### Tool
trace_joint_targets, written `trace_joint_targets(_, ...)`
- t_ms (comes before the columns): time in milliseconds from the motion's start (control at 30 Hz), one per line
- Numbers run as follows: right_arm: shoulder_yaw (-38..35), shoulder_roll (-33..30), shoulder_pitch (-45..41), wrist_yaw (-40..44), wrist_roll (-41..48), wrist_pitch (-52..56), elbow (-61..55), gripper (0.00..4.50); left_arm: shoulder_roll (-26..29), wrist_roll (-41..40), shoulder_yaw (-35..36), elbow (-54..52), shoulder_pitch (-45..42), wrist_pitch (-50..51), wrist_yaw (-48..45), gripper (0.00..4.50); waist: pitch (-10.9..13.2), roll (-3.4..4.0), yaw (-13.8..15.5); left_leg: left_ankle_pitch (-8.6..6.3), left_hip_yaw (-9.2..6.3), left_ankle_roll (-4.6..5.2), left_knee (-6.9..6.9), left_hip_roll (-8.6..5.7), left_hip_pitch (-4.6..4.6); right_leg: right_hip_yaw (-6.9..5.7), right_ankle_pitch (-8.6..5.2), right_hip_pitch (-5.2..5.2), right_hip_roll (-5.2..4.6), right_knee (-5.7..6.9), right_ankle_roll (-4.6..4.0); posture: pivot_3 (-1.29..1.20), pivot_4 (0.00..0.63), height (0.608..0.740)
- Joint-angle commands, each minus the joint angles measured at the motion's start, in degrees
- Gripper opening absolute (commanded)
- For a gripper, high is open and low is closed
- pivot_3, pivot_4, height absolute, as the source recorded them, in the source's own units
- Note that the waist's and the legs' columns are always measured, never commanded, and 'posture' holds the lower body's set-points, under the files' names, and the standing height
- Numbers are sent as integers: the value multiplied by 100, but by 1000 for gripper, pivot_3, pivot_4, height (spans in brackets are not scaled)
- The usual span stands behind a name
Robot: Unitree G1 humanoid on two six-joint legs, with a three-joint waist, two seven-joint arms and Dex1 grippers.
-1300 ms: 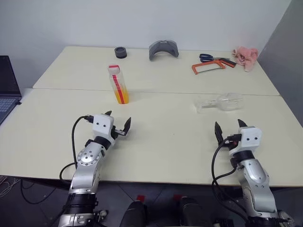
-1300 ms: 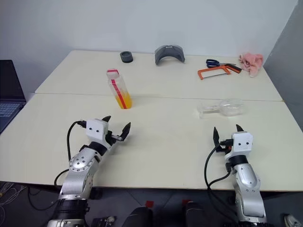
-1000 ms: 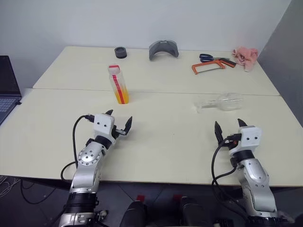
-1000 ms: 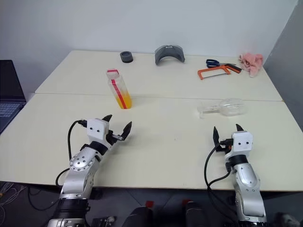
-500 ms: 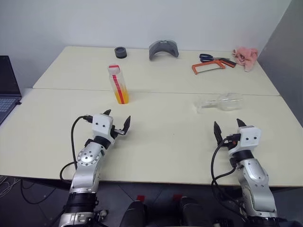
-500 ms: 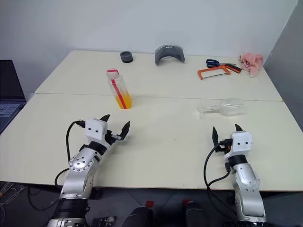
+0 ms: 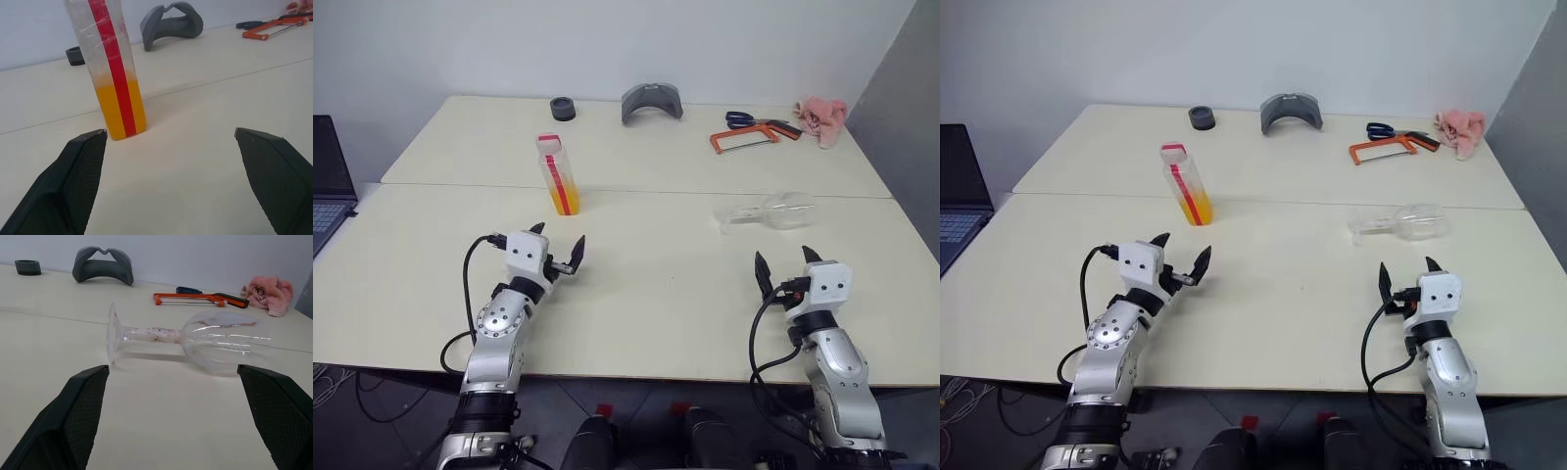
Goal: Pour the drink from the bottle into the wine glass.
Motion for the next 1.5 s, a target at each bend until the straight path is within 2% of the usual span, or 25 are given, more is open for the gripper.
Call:
trace_joint_targets(33, -6, -25, -26, 28, 21, -119, -129, 4500, 0, -88, 46, -119, -87, -96, -11, 4484, 0, 0, 0, 0, 0, 0, 0, 0, 0, 0, 0, 0, 0, 0, 0, 0, 150, 740)
trace_joint_targets(367, -14, -50, -55, 61, 35, -113, -123, 4500, -37, -118, 99, -17, -117, -44, 37, 4484, 0, 0, 0, 0, 0, 0, 0, 0, 0, 0, 0, 0, 0, 0, 0, 0, 150, 740)
trace_joint_targets(500, 4, -146, -63, 298, 211, -45, -273, 4500, -64, 29, 178, 93, -246, 63, 391, 4484, 0, 0, 0, 0, 0, 0, 0, 0, 0, 0, 0, 0, 0, 0, 0, 0, 150, 740)
trace_joint_targets(700, 442, -616, 17, 1226, 860, 738, -1179, 4500, -87, 19, 178, 117, -438, 261, 620, 4484, 0, 0, -3, 0, -2, 0, 0, 1, 0, -2, 0, 0, 1, 0, 0, 0, 150, 740)
trace_joint_targets(900, 612, -1087, -312, 1660, 1557, 1829, -1895, 4500, -75, 134, 133, 178, -730, 409, 809, 4484, 0, 0, 2, 0, -7, 0, 2, -2, -2, -6, 0, 3, 0, -4, 0, 0, 150, 740)
trace_joint_targets(1333, 590, -1477, -919, 1906, 2118, 2654, -2079, 4500, -125, 266, 142, 519, -1491, 701, 1196, 4484, 0, -2, 5, 0, -12, 0, 2, -3, -6, -12, 0, 4, 0, -9, 0, 0, 150, 740)
trace_joint_targets(1500, 680, -1823, -1142, 2326, 2622, 3132, -2340, 4500, -84, 336, 157, 879, -1845, 734, 1324, 4484, 1, -2, 4, 0, -11, 0, 3, -4, -7, -11, 0, 4, 0, -11, 0, 0, 150, 740)
